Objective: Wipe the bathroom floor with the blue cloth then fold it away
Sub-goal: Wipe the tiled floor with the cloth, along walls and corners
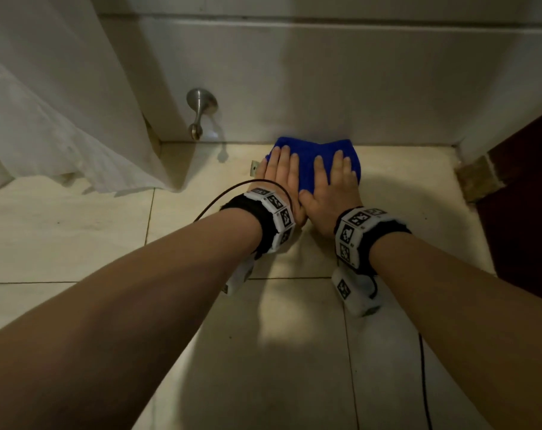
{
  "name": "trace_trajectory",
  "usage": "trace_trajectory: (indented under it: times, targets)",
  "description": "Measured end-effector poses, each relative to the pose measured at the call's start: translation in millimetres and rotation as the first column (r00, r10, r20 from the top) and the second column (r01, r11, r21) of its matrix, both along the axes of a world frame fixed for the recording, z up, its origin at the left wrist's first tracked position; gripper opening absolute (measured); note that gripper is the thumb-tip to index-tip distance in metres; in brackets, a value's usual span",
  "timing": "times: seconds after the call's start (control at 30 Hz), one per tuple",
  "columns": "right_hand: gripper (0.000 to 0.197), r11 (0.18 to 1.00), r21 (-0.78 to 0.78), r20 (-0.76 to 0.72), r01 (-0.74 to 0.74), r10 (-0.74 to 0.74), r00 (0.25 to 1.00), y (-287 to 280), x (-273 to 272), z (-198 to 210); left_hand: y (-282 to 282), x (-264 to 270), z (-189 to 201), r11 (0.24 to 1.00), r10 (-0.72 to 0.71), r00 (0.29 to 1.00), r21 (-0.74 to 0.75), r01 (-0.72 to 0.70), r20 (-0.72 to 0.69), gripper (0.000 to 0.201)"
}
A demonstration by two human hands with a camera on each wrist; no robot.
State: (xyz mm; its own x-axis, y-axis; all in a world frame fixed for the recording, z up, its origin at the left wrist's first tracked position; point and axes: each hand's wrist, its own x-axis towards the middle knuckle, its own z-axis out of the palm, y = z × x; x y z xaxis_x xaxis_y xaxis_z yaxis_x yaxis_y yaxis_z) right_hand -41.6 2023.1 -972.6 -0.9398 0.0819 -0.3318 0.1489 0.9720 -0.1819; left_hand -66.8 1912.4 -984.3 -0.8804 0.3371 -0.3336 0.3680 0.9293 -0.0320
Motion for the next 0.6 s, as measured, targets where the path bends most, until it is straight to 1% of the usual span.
trace_trajectory:
  times: [0.07,0.2,0.27,0.4,0.47,0.6]
  targets:
    - [0.075,1.0,0.009,-0.009,-0.008,0.008,1.0,0.4,1.7,2.8,0.4,1.3,2.7,1.0,-0.007,1.0,0.009,0.007,0.006,0.08]
    - [0.077,0.999,0.037,0.053,-0.006,0.004,0.999,-3.4,6.8,10.6,-6.7,6.7,10.6,1.0,-0.023,1.0,-0.011,0.023,0.008,0.079]
    - [0.077,0.999,0.029,0.06,-0.022,0.02,0.998,-8.9,18.6,10.4,-17.1,17.0,12.7,0.999,-0.041,0.999,-0.016,0.041,0.022,0.081]
    - [0.079,0.999,-0.001,0.032,-0.046,0.046,0.998,-27.4,60.1,7.0,-39.4,54.1,17.7,0.997,-0.064,0.995,-0.034,0.067,0.071,0.084]
    - [0.08,0.998,-0.021,0.027,-0.059,0.06,0.998,-39.2,79.7,7.6,-53.4,75.9,17.4,0.998,-0.064,0.993,-0.002,0.064,0.099,0.085]
    - [0.08,0.99,-0.082,-0.006,-0.117,0.117,0.993,-61.3,121.2,10.8,-85.9,122.0,15.2,0.996,-0.05,0.993,0.075,0.042,0.108,0.091]
